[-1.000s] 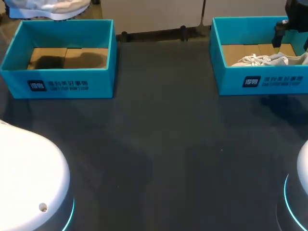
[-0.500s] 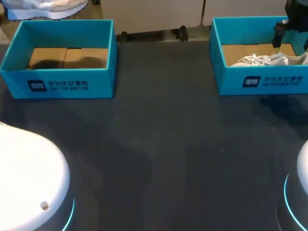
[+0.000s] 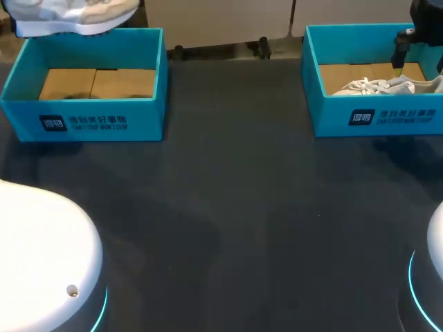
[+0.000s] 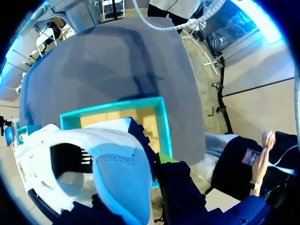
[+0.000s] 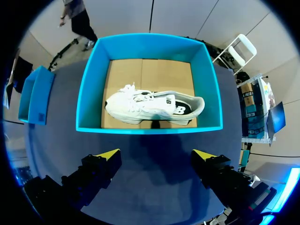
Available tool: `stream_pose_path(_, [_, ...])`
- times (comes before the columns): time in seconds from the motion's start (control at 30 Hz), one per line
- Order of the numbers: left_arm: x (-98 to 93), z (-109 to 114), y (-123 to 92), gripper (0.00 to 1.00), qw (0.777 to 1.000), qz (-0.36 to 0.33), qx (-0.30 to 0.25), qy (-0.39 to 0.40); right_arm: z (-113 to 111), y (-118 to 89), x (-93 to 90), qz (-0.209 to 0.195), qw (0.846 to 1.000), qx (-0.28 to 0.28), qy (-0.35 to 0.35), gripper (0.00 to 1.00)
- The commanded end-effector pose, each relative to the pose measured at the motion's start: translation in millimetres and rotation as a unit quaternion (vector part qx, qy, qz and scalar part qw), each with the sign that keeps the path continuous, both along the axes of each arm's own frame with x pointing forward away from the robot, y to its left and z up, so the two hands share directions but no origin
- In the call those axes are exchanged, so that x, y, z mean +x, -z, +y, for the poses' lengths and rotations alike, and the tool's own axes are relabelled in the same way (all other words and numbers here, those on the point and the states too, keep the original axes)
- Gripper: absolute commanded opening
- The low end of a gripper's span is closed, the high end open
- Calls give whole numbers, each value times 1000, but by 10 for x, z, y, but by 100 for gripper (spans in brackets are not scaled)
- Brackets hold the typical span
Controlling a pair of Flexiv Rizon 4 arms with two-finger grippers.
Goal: Take the shoe out of the shoebox, open the shoe tongue, remove and reinsert the insole, then place the shoe into the shoebox
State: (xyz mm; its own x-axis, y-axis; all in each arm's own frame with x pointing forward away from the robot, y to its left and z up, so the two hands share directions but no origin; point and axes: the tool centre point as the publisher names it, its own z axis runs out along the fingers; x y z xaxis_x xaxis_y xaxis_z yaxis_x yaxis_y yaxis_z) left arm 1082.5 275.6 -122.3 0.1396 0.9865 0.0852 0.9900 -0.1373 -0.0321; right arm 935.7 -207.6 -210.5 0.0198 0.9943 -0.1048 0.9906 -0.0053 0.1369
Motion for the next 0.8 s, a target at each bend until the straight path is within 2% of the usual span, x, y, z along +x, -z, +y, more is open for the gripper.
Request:
stream_pose_path(0.03, [-240,-70,-35,0,1000,-14,2,-4,0,3,-11,-1,1000,0,0,100])
stream_pose_path(0.33, [-527,-328,-2,0,1000,6,-1,-6,0,3,-11,-1,1000,0,0,100])
stream_pose_path(0.8, [-1136,-1084,89,0,1000,19,-5,15,0,3,-11,-1,1000,0,0,100])
